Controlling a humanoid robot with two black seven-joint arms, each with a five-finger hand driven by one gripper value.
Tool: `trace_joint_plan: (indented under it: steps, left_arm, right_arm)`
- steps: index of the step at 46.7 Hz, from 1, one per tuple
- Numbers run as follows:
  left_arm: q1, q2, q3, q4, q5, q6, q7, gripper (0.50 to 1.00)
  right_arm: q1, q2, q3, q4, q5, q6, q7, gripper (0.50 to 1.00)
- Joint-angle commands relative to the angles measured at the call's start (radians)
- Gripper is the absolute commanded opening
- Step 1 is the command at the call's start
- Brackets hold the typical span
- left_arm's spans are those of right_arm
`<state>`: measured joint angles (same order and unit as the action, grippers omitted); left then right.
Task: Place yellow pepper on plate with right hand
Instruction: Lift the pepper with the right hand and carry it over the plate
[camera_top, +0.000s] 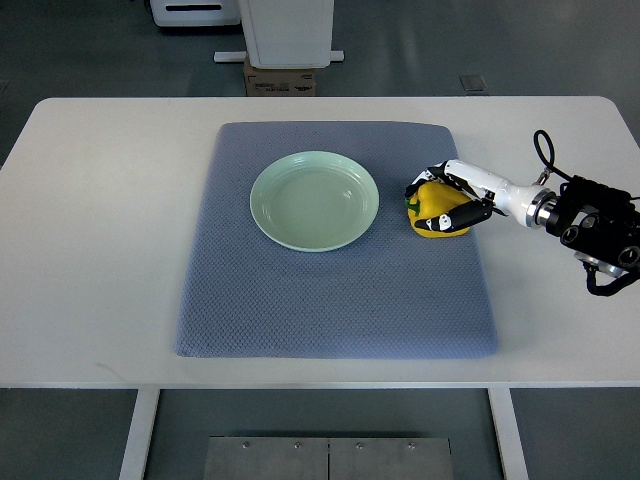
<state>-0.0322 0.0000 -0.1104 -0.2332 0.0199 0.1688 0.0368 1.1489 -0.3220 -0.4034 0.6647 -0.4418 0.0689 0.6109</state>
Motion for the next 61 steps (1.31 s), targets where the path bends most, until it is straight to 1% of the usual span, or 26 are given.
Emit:
trace_joint_plan:
  steps: [1,17,25,39,50,61]
  left_arm:
    - [0.0,0.0,0.0,0.0,0.0,0.0,0.0,1.0]
    - [0.0,0.0,0.0,0.0,0.0,0.0,0.0,1.0]
    - [0.0,0.0,0.0,0.0,0.0,0.0,0.0,1.0]
    - [0.0,0.0,0.0,0.0,0.0,0.0,0.0,1.0]
    - [0.0,0.0,0.0,0.0,0.0,0.0,0.0,1.0]
    - [0.0,0.0,0.0,0.0,0.0,0.0,0.0,1.0]
  right_arm:
    - [0.0,0.001,0.0,-0.002,0.0,0.0,0.0,0.5]
    - [0.021,0.0,0.009,-0.001,0.009,0.002,0.0,0.5]
    - [0.06,0.011,0.014,-0.001,0.015,0.002,0.0,0.5]
    - [0.146,0.02,0.061,0.01,0.018,0.026,0.0,0.5]
    - [0.198,0.104,0.064,0.003,0.026,0.035,0.0,0.5]
    - [0.19,0.221,0.069,-0.043,0.089,0.035,0.0,0.5]
